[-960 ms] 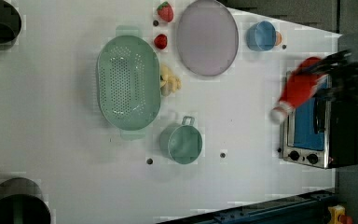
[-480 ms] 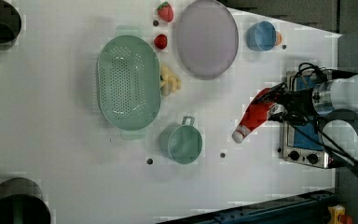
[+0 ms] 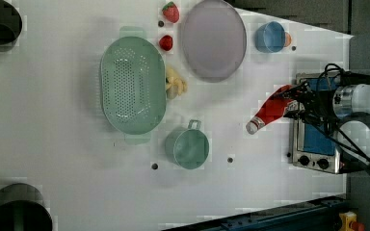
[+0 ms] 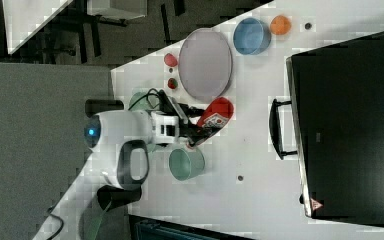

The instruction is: Pick Ketchup from oven and place it on table.

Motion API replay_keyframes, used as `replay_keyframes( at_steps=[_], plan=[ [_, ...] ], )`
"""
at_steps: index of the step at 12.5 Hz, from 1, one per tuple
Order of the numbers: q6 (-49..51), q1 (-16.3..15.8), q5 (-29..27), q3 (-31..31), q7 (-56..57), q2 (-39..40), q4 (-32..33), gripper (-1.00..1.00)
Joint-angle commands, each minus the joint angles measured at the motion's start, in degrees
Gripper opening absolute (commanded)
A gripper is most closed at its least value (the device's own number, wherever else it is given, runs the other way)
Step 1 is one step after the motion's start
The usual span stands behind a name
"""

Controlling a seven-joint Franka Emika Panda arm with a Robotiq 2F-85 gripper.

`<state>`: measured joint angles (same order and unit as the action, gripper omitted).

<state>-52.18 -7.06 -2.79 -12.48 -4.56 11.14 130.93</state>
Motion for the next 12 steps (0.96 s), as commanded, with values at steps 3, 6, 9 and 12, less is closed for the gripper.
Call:
replay_keyframes(
  at_steps=[3, 6, 9, 12],
  plan=[
    [-6.4, -0.5, 0.3, 2.3, 1.4, 9.0, 1.4, 0.92],
    [-6.8, -0.5, 0.3, 2.2, 1.3, 4.8, -0.9, 1.0],
    [-1.4, -0.5, 0.3, 2.3, 1.3, -1.9, -5.4, 1.0],
    [13.7, -0.4, 0.3, 2.0, 1.3, -6.8, -12.7, 1.0]
  ],
)
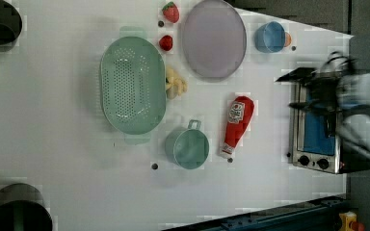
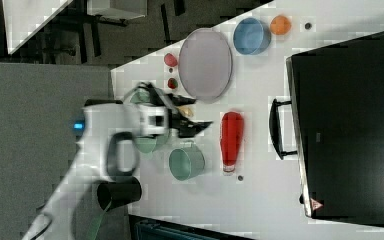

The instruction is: Pick Ketchup from oven and place it on table.

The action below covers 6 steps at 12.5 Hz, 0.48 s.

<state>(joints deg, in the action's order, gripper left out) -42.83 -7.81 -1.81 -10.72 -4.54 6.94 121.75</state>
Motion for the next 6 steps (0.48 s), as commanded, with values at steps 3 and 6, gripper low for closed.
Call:
replay_keyframes(
  at_steps=[3, 6],
  plan=[
    [12.1, 0.3, -0.7, 0.4, 0.6, -4.9, -10.4, 1.0],
    [20.9, 0.3, -0.6, 0.4, 0.6, -5.6, -17.6, 1.0]
  ],
)
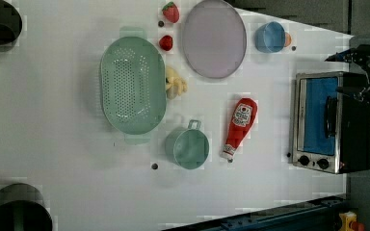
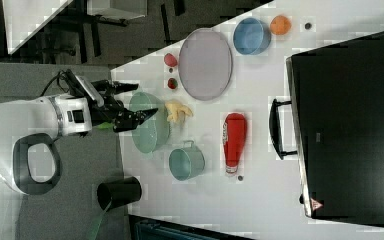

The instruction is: Pick Ketchup from oven and place it on table.

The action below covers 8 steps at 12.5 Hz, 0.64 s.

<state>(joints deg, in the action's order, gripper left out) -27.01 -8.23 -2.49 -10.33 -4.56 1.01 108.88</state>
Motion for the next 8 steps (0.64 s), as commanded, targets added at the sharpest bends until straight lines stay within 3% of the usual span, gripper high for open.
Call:
replay_keyframes(
  at_steps=[1, 8],
  plan=[
    [8.8, 0.7, 0.1, 0.0, 0.5, 0.3, -6.9, 1.0],
    [27.4, 0.7, 3.4, -0.1, -3.0, 0.3, -18.0, 1.0]
  ],
)
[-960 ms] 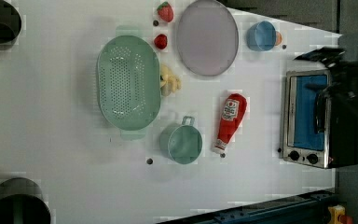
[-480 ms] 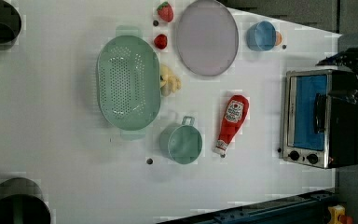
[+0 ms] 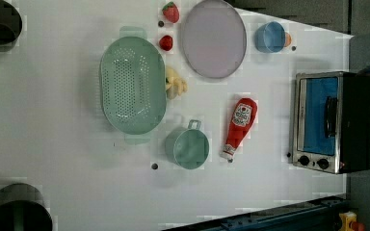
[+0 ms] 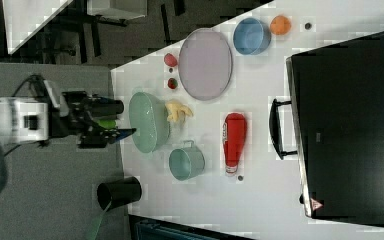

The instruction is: Pick Ketchup from oven and place it on table.

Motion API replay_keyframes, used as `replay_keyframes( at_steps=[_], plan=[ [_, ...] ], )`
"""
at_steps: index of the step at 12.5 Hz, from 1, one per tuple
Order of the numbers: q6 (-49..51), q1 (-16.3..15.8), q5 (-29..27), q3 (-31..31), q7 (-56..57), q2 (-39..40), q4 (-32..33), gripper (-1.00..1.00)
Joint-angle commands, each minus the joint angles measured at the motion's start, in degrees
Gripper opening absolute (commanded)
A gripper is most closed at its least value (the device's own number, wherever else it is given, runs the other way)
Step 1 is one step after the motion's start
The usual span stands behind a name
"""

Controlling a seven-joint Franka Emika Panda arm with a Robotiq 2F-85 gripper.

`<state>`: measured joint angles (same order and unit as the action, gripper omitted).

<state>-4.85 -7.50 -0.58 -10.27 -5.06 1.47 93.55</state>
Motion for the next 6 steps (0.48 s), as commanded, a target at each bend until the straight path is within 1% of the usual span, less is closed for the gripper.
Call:
replay_keyframes(
  at_steps=[1, 6],
  plan=[
    [6.2, 0.0, 1.6, -0.2, -2.5, -0.2, -3.1, 1.0],
    [6.2, 0.0, 1.6, -0.1, -2.5, 0.0, -3.1, 1.0]
  ],
)
